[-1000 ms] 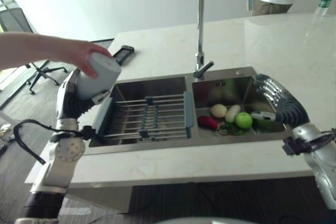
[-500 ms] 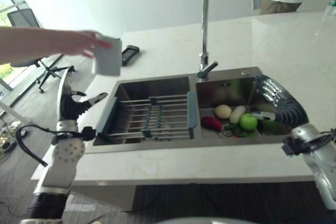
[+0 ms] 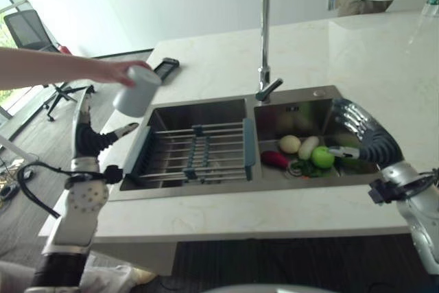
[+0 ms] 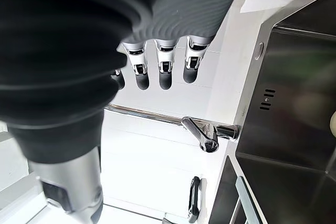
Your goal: Place the dishes in the dishwasher.
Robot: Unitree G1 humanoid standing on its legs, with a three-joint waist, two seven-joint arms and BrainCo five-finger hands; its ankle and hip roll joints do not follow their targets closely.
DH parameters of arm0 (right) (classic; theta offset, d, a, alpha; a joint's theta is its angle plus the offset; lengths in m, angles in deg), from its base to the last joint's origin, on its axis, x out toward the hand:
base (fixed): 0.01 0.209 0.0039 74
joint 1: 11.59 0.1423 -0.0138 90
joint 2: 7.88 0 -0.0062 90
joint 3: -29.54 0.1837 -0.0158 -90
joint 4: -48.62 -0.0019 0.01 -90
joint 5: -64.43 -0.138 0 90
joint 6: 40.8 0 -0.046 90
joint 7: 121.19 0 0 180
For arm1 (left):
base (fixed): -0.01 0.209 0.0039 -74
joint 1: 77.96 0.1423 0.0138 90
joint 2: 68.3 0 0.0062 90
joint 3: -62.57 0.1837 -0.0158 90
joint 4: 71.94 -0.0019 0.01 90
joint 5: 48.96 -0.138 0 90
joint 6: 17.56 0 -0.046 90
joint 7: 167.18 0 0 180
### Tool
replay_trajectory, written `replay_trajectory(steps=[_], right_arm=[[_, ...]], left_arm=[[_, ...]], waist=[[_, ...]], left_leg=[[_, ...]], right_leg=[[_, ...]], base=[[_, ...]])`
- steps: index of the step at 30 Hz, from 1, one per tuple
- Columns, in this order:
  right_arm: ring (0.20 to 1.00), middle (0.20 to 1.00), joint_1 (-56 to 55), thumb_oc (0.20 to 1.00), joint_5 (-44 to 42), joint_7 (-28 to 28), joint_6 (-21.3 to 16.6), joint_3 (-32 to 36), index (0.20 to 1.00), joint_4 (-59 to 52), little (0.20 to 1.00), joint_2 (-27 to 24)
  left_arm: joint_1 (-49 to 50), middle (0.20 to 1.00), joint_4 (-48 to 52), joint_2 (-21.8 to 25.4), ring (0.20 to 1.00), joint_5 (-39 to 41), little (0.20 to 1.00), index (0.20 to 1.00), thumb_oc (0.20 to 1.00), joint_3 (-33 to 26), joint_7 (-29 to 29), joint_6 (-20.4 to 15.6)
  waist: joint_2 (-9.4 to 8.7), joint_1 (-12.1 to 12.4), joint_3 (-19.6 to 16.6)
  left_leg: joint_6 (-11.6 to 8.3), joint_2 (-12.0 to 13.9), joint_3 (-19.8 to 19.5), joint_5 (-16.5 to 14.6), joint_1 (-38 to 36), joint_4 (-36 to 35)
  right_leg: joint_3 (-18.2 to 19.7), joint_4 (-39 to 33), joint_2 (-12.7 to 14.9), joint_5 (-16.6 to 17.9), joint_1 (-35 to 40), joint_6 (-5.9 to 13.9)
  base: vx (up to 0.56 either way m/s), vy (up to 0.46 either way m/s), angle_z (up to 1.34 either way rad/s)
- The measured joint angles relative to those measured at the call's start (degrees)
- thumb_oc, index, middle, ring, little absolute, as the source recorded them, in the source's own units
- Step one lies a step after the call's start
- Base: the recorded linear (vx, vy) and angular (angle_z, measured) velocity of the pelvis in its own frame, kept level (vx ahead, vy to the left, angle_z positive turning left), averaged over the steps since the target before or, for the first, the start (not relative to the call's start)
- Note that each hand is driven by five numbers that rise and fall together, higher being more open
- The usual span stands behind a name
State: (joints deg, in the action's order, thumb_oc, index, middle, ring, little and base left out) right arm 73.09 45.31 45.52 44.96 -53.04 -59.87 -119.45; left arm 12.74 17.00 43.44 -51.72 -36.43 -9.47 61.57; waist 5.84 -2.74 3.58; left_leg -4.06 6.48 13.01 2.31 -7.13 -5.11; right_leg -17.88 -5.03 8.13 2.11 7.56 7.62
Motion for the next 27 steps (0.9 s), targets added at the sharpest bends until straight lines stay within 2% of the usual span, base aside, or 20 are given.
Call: replay_trajectory(steps=[14, 19, 22, 25, 27], right_arm=[[1.000, 1.000, 0.0, 1.000, 0.1, 0.0, 0.0, 0.1, 1.000, 0.0, 1.000, 0.0], [1.000, 1.000, 0.0, 1.000, 0.1, 0.2, 0.0, 0.1, 1.000, 0.0, 1.000, 0.0], [1.000, 1.000, 0.0, 1.000, 0.1, 0.2, 0.1, 0.1, 1.000, 0.0, 1.000, -0.1], [1.000, 1.000, 0.1, 1.000, 0.1, 0.3, 0.1, 0.3, 1.000, 0.0, 1.000, -0.6], [1.000, 1.000, 0.2, 1.000, 0.0, 0.4, 0.1, 0.4, 1.000, 0.0, 1.000, -1.3]], left_arm=[[0.7, 1.000, 0.0, 0.0, 1.000, 0.0, 1.000, 1.000, 1.000, 0.2, 0.9, 0.5], [0.9, 1.000, -0.1, 0.1, 1.000, -0.5, 1.000, 1.000, 1.000, 1.8, 2.6, 2.9], [0.8, 1.000, -0.4, 2.0, 1.000, -1.2, 1.000, 1.000, 1.000, 3.1, 4.9, 5.4], [-1.0, 1.000, -3.2, 3.7, 1.000, -1.6, 1.000, 1.000, 1.000, 5.4, 6.5, 6.3], [-2.8, 1.000, -5.7, 5.2, 1.000, -4.8, 1.000, 1.000, 1.000, 8.7, 8.2, 8.0]], waist=[[0.10, -0.2, 0.2], [0.57, -0.4, 0.7], [1.10, -1.5, 0.9], [1.58, -1.8, 0.9], [2.02, -2.8, 0.9]], left_leg=[[0.00, 0.0, 0.1, 0.0, 0.0, 0.0], [0.00, 0.0, 0.3, 0.0, 0.0, 0.0], [0.00, 0.0, 0.6, 0.0, 0.0, 0.0], [0.00, 0.1, 1.4, 0.0, -0.1, 0.0], [0.00, 0.1, 1.7, 0.0, -0.2, 0.0]], right_leg=[[0.2, 0.0, 0.0, -0.2, 0.0, 0.33], [0.3, 0.0, 0.1, -0.4, -0.4, 0.52], [0.7, 0.0, 0.1, -0.3, -0.6, 0.51], [1.5, 0.0, 0.1, -0.1, -1.0, 0.40], [1.7, -0.3, 0.1, -0.1, -1.1, 0.52]], base=[[0.00, 0.000, 0.00], [0.00, 0.007, -0.01], [0.00, 0.016, -0.04], [0.01, 0.025, -0.12], [0.02, 0.027, -0.08]])
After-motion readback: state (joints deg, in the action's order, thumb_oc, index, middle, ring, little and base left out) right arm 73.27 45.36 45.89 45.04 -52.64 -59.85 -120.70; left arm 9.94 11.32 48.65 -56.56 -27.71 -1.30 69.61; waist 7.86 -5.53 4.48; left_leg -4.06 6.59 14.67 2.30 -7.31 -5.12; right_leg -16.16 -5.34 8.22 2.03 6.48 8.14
